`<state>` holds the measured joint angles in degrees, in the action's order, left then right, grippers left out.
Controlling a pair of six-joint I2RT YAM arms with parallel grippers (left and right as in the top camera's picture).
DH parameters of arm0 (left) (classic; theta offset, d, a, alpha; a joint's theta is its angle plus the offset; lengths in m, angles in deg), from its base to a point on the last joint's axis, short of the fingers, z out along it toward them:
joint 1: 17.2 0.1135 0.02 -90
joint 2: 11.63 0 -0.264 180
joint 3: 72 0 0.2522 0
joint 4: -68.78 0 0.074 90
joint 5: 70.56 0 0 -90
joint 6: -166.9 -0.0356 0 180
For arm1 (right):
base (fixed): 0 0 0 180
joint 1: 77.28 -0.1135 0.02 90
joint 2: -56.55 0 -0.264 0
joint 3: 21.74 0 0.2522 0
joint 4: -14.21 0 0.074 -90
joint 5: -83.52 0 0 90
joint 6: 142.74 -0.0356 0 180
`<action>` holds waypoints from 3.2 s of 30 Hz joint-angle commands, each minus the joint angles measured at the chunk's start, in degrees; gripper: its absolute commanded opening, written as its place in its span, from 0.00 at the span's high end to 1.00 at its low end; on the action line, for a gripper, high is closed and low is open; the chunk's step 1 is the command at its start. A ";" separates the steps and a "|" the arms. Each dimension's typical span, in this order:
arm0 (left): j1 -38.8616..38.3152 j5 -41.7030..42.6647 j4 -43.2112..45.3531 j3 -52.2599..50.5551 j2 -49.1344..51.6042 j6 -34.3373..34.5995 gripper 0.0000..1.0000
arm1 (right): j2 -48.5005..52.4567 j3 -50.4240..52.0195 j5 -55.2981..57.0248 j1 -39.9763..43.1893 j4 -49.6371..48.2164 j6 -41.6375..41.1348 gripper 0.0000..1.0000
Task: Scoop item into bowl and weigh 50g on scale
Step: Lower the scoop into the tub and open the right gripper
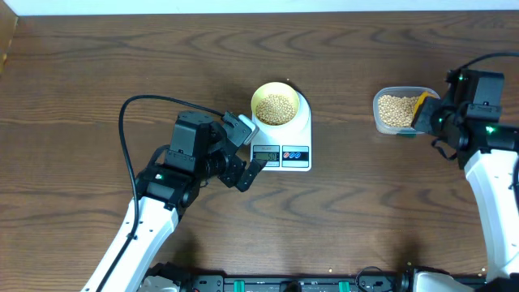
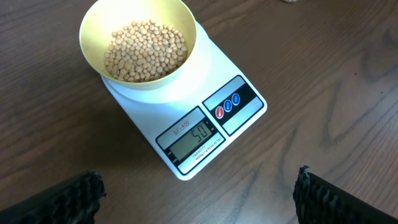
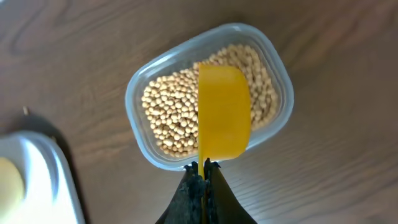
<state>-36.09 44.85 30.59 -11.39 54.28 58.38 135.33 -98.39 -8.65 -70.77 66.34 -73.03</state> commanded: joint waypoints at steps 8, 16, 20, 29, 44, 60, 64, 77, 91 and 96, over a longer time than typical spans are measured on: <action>0.17 0.52 -0.15 -0.57 0.33 -1.14 0.00 | 8.07 -0.48 0.87 -0.20 -1.38 -17.40 0.99; 0.17 0.52 -0.15 -0.57 0.33 -1.14 0.00 | 9.62 -0.46 0.59 -0.22 -2.62 -17.33 0.77; 0.17 0.52 -0.15 -0.57 0.33 -1.14 0.00 | 9.62 -0.46 0.59 -0.22 -2.47 -17.14 0.40; 0.17 0.52 -0.15 -0.57 0.33 -1.14 0.00 | 9.62 -0.46 2.23 -0.17 -1.75 -15.21 0.01; 0.17 0.52 -0.15 -0.57 0.33 -1.14 0.00 | 9.62 -0.48 11.78 -0.17 -1.62 -1.05 0.01; 0.17 0.52 -0.15 -0.57 0.33 -1.16 0.00 | 9.46 -0.50 5.66 -1.11 -3.06 17.44 0.01; 0.17 0.52 -0.15 -0.57 0.33 -1.14 0.00 | 7.78 -0.55 5.66 -2.38 -2.12 17.62 0.01; 0.17 0.52 -0.15 -0.57 0.33 -1.14 0.00 | -7.13 -0.55 5.95 -5.75 6.54 17.57 0.01; 0.17 0.52 -0.15 -0.57 0.33 -1.14 0.00 | -8.61 -0.52 6.49 -5.75 6.88 17.59 0.01; 0.17 0.52 -0.15 -0.57 0.33 -1.16 0.00 | -8.61 -0.52 6.49 -5.75 6.91 17.59 0.01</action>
<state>-36.09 44.83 30.59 -11.41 54.32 58.38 127.09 -98.39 -2.62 -76.24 73.16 -56.11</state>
